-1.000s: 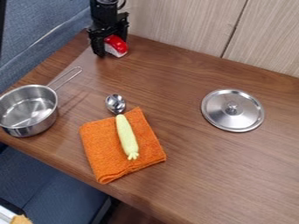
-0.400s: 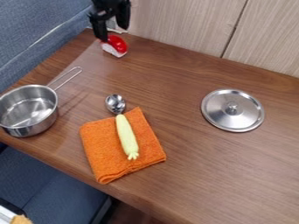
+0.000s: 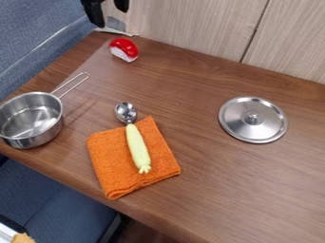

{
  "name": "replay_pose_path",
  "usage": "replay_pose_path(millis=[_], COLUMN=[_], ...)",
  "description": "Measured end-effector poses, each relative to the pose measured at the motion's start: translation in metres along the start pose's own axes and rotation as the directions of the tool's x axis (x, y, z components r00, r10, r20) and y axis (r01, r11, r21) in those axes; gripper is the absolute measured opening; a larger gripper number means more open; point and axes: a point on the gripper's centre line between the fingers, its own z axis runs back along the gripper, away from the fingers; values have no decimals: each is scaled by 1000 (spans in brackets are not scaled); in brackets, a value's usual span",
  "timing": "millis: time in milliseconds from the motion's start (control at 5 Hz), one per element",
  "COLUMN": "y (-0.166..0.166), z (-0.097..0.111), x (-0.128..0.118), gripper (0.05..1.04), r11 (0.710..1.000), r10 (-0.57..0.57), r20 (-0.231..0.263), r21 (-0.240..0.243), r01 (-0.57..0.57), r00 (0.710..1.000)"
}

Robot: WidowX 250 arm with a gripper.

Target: Moved the red object to the top left side of the table.

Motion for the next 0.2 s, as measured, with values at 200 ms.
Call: replay_pose_path(millis=[200], y=[0], z=[0], x=[0], gripper=[1000], r11=[1000], r10=[0], r20=[0], r21=[0], r01=[0], r00=[1000])
